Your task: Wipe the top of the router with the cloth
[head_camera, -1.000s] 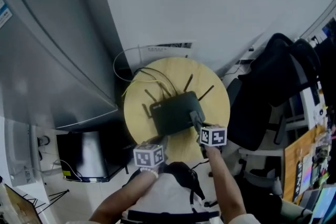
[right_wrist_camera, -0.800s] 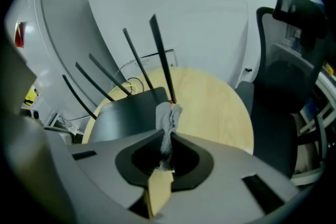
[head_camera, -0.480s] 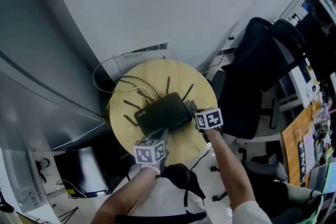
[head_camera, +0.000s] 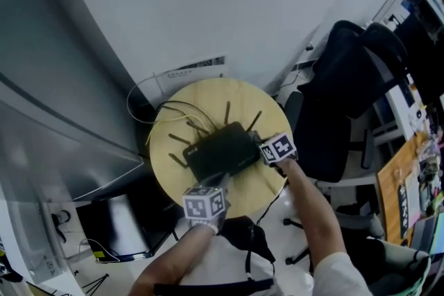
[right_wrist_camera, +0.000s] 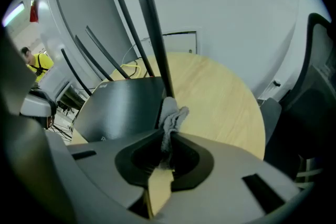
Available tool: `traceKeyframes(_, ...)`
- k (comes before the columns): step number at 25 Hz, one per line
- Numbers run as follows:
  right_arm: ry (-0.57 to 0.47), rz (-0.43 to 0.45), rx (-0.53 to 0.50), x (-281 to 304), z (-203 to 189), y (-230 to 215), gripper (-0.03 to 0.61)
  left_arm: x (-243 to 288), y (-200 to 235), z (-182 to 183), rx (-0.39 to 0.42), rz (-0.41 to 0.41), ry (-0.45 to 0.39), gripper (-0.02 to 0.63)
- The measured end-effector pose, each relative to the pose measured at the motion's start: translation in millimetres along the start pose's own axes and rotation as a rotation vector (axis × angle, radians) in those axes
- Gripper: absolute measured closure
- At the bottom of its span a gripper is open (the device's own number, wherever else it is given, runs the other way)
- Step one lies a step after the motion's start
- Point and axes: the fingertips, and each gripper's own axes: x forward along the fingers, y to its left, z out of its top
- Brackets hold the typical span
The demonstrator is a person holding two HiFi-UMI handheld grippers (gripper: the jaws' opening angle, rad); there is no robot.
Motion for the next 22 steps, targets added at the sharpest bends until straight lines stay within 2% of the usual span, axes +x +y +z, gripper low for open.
traceKeyframes(3,0.022,0.005,-0.004,-2.5,-9.0,-2.9,0.538,-5.4,9.4,-5.9,-0.036,0.008,0.007,0.615)
traceKeyframes(10,0.031,0.026,0.006,-19.4,-35.0,-1.0,0.538,-16.1,23.3,-7.7,-0.049,0.040,-0.005,0.615)
traceKeyframes(22,-0.093,0.082,0.067,-33.4,-61.7,38.1,0.538,-33.9,38.2,-14.1,-0.038,0.078,-0.026,0.615)
